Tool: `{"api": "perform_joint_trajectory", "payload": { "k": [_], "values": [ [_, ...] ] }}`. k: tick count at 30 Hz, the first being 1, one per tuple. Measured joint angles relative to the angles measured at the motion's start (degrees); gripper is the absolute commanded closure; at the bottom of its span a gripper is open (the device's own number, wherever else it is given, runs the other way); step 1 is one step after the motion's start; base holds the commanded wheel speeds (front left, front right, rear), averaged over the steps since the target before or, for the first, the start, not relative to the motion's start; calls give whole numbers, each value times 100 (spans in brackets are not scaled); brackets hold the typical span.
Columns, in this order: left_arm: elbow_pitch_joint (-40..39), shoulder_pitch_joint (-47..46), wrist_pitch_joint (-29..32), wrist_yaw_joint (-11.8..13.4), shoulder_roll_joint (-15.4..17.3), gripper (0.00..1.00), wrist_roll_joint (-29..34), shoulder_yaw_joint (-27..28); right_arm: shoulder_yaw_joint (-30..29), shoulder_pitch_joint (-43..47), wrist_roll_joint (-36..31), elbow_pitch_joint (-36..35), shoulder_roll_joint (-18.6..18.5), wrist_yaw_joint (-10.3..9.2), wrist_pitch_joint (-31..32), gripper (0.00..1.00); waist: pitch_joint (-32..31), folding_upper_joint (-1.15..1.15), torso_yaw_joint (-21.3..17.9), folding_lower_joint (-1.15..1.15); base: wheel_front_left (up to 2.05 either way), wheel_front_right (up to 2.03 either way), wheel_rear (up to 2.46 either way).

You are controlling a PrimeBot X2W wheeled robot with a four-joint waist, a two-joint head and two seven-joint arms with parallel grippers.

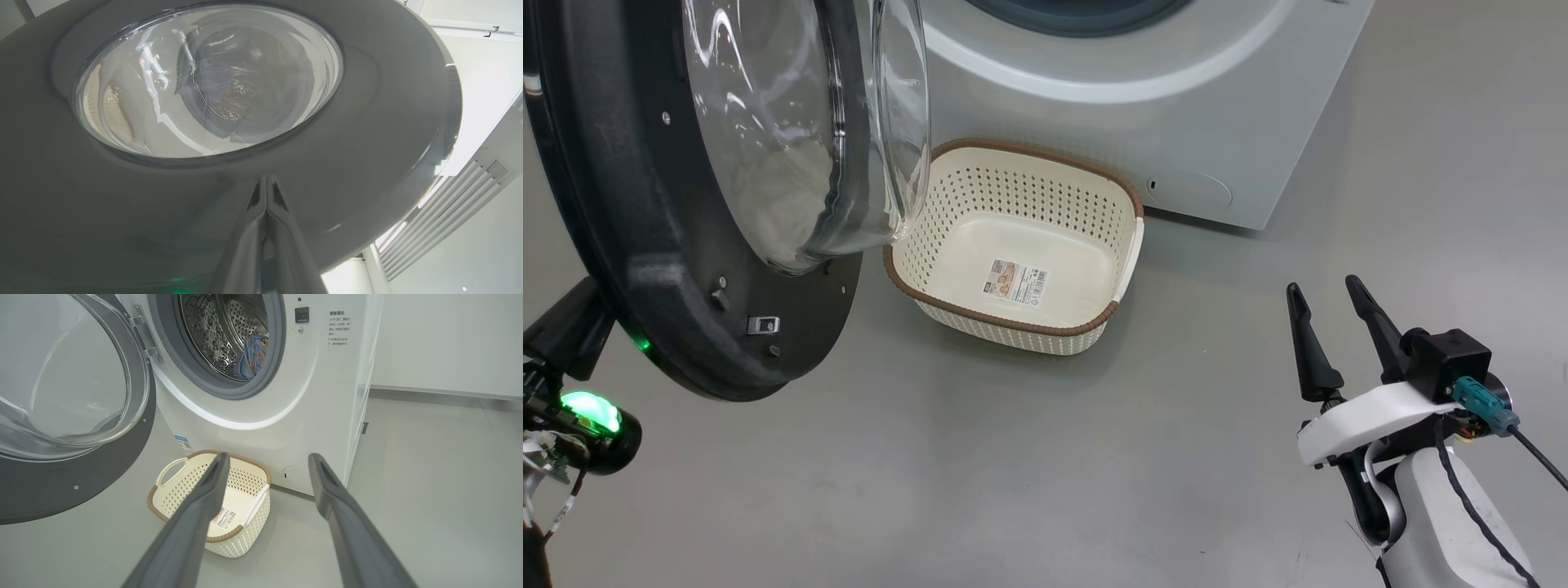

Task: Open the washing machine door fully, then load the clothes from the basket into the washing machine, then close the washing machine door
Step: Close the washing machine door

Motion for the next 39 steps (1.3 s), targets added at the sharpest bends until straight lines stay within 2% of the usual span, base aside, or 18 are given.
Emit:
{"api": "perform_joint_trajectory", "payload": {
  "k": [9, 15, 20, 31, 39],
  "values": [
    [-404, -4, 258, -51, -230, 100, 0, -327, 29, -1, 41, 11, 46, 0, 0, 0, 16, 0, -248, 0, 0, 0, 0],
    [-517, -5, 271, -54, -369, 100, 9, -341, 56, -4, 42, 11, 67, 0, 0, 0, 44, 0, -421, 0, 0, 0, 0],
    [-564, -13, 140, -57, -575, 100, 63, -387, 45, -6, 58, 27, 79, 0, 0, 0, 71, 0, -672, 0, 0, 0, 0],
    [-799, -34, 65, -58, -683, 100, 119, -417, 42, -87, 93, 26, 97, 0, 0, 0, 146, 0, -1166, 0, 0, 0, 0],
    [-969, -311, -78, -76, -916, 100, 148, -444, -22, -97, 111, -10, 103, -1, -1, 0, 265, 0, -1577, 0, 0, 0, 0]
  ]
}}
